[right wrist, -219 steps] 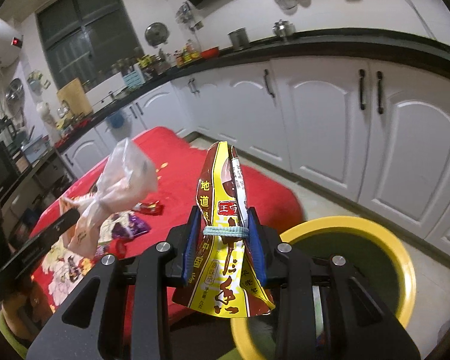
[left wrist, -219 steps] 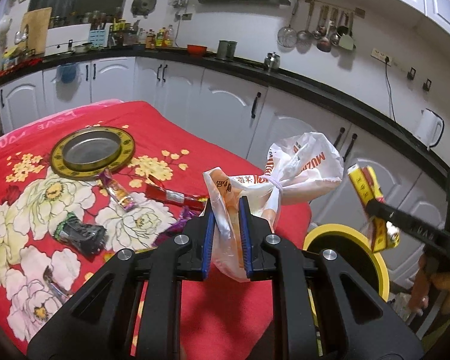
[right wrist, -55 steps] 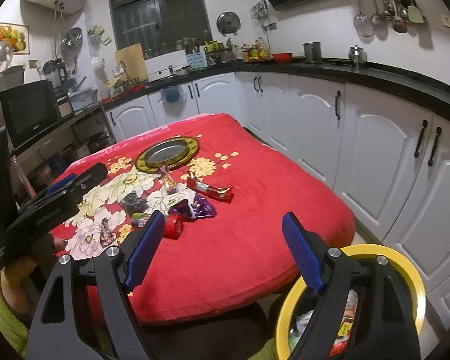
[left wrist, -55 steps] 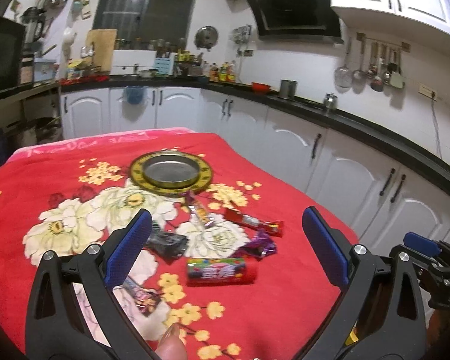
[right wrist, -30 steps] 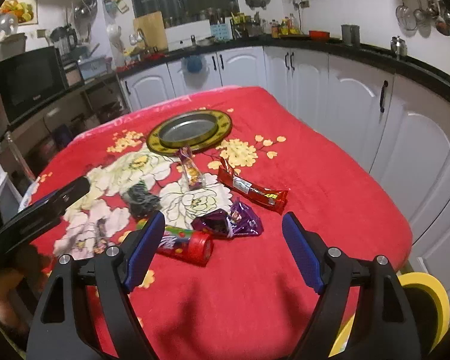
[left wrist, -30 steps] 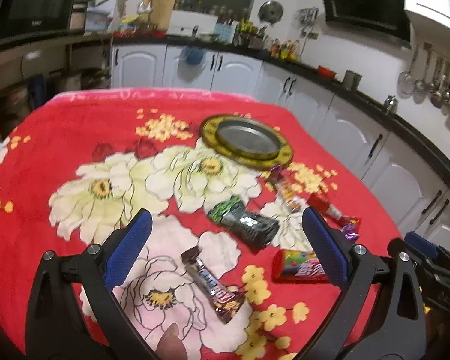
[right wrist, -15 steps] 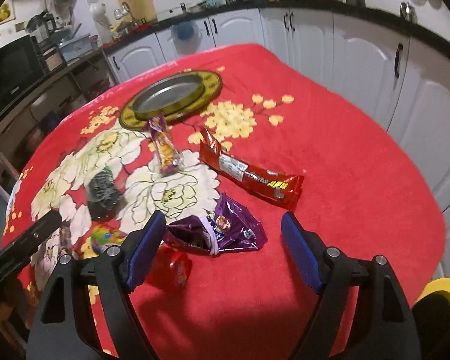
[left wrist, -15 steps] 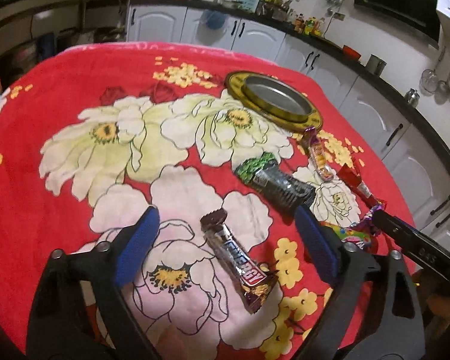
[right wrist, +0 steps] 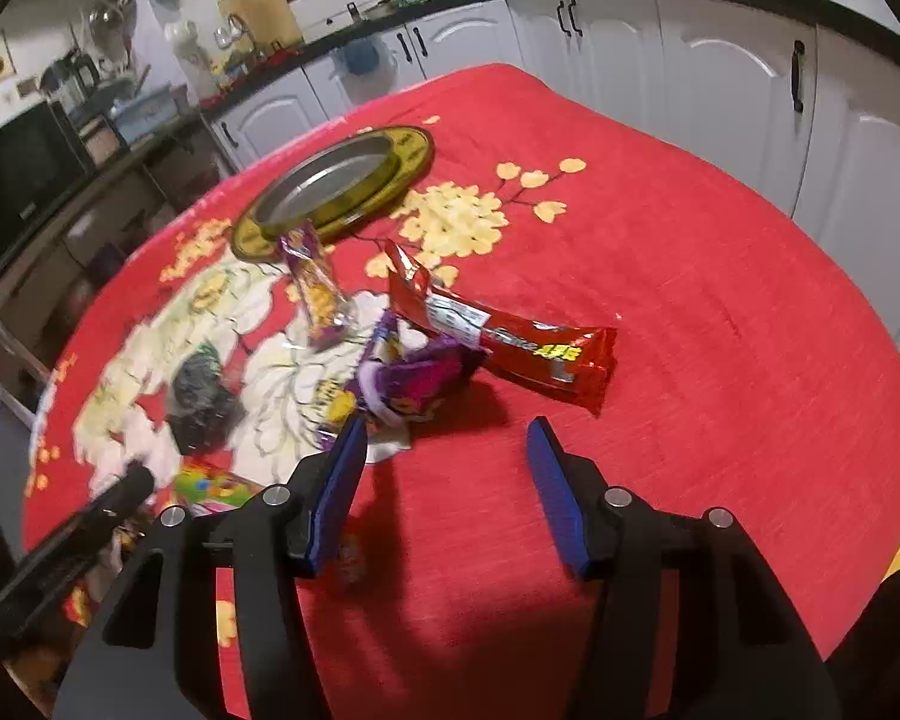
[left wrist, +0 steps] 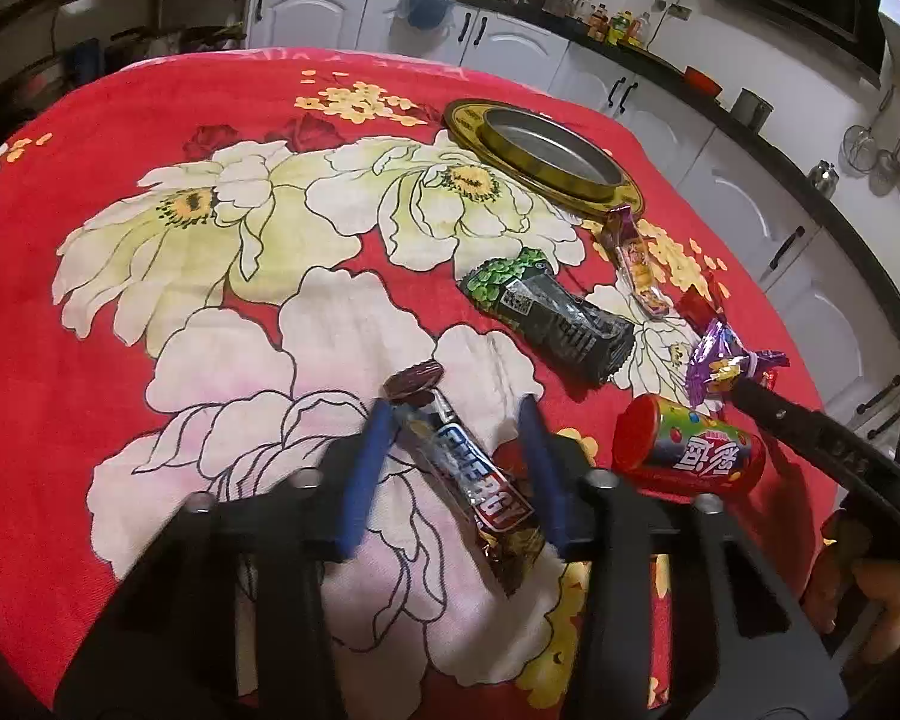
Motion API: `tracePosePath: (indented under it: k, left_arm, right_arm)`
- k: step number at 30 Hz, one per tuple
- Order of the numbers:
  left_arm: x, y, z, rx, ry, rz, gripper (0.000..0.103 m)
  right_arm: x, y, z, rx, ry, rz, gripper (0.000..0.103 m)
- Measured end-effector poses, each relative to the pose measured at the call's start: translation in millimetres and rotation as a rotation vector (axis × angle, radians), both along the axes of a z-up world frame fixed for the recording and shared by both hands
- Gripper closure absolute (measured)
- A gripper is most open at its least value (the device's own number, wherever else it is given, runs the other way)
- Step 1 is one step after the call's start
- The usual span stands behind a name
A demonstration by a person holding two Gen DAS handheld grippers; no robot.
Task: Collect trash
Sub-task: 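Grasp the purple wrapper with the right tool while the left tool grasps the chocolate bar wrapper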
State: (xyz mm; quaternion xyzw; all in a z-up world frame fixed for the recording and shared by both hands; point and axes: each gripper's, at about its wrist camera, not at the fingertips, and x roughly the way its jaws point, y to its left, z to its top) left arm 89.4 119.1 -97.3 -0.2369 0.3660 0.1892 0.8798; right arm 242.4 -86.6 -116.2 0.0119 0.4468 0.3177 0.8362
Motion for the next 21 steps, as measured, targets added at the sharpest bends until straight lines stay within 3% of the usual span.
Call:
tracePosePath:
  k: [1, 3, 7, 12, 13, 14, 17, 21]
  left_arm:
    - [0.2, 0.2, -0.4, -0.003, -0.001, -0.003, 0.085]
    - [0.6, -0.6, -0.2, -0.01, -0.008, -0.014, 0.087]
    - [0.7, -4.5, 3.6, -0.012, -0.029, -0.039, 0.09]
    - [0.5, -10.8, 11.2, 0.004, -0.063, -0.065, 0.092]
    - [0.3, -12.3, 13.1, 0.006, -0.072, -0.071, 0.092]
    - [0.8, -13.3, 14.6, 0.009, -0.077, -0.074, 0.092]
    - [0.2, -15.0, 18.7, 0.014, -0.095, -0.079, 0.094]
    - [-0.6, -18.7, 24.4, 0.013, -0.124, -0.095, 0.094]
  right_arm:
    - [-1.1, 0.1, 0.8, 0.01, 0.006, 0.003, 0.049]
    - [-3.7, 1.0, 2.3, 0.027, 0.018, 0.014, 0.049]
    - [-6.6, 4.6, 7.1, 0.055, 0.022, 0.011, 0.048]
    - [4.4, 1.0, 3.3, 0.089, 0.066, -0.072, 0.044]
    - [7.7, -1.1, 0.7, 0.105, 0.084, -0.09, 0.047]
    - [10.1, -2.7, -1.0, 0.115, 0.093, -0.099, 0.06]
    - [10.8, -7.2, -4.7, 0.132, 0.11, -0.106, 0.07]
    - [1.2, -7.5, 4.2, 0.111, 0.047, -0.078, 0.081]
